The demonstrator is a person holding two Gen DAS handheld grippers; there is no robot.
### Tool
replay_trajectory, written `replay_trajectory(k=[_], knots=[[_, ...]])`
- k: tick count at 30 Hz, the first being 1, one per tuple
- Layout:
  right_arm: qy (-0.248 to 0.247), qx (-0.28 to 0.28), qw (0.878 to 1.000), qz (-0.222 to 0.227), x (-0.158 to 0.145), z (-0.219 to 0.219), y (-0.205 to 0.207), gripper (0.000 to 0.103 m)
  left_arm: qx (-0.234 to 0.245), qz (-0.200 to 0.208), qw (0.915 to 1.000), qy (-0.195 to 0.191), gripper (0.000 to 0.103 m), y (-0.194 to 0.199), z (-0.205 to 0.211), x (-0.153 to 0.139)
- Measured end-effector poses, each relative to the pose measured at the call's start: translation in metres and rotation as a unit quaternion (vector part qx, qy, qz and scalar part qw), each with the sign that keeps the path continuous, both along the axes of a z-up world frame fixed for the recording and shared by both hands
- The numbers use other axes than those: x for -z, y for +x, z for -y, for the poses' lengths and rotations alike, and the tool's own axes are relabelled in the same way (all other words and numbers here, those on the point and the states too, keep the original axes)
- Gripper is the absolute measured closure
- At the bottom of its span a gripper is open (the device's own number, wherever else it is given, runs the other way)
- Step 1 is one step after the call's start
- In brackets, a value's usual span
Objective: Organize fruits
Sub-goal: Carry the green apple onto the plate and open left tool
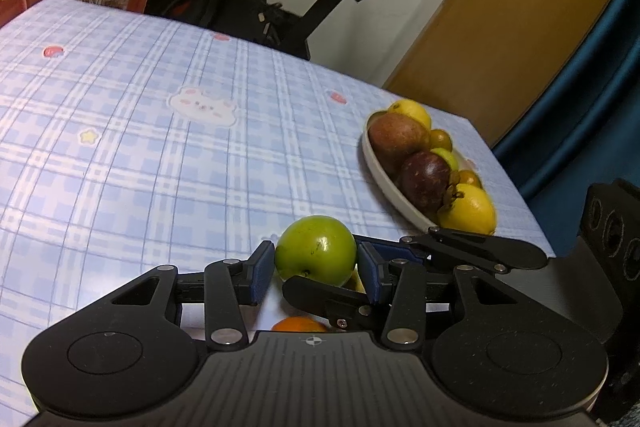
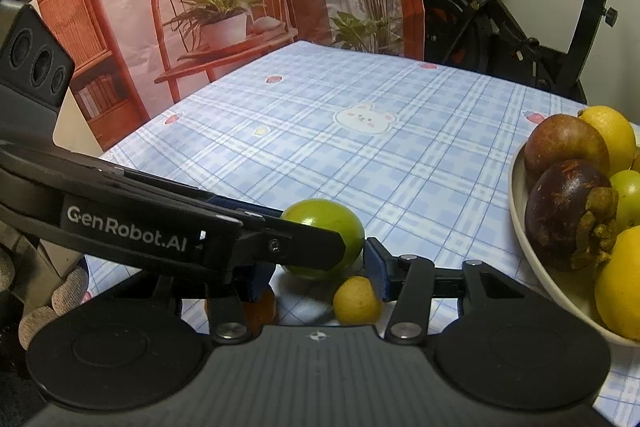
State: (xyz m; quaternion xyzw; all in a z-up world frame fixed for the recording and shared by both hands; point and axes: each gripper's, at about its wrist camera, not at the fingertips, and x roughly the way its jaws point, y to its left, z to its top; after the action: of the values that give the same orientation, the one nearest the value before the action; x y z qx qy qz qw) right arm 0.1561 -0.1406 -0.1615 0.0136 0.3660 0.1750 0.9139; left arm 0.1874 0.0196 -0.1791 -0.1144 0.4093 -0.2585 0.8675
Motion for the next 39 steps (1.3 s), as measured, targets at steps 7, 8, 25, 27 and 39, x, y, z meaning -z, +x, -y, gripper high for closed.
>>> replay_trajectory(k=[7, 8, 25, 27, 39], knots=[[0.020, 0.019, 0.999, 0.042, -0.017, 0.014, -0.014, 0.053, 0.023, 0.037, 0.9990, 0.013, 0.055, -0.004, 0.024, -0.027], [0.022, 0.024, 0.998, 0.047, -0.020, 0.017, -0.016, 0.053, 0.027, 0.041, 0.9987, 0.015, 0.055, -0.004, 0.029, -0.030], [0.038, 0.121, 0.986, 0.111, -0.059, 0.118, -0.043, 0.053, 0.134, 0.088, 0.9850, 0.064, 0.055, 0.024, 0.165, -0.063], [0.038, 0.137, 0.984, 0.111, -0.058, 0.134, -0.041, 0.053, 0.145, 0.090, 0.9824, 0.075, 0.055, 0.030, 0.182, -0.060], [0.031, 0.205, 0.973, 0.097, -0.041, 0.194, -0.020, 0.053, 0.170, 0.086, 0.9761, 0.104, 0.054, 0.065, 0.234, -0.036]])
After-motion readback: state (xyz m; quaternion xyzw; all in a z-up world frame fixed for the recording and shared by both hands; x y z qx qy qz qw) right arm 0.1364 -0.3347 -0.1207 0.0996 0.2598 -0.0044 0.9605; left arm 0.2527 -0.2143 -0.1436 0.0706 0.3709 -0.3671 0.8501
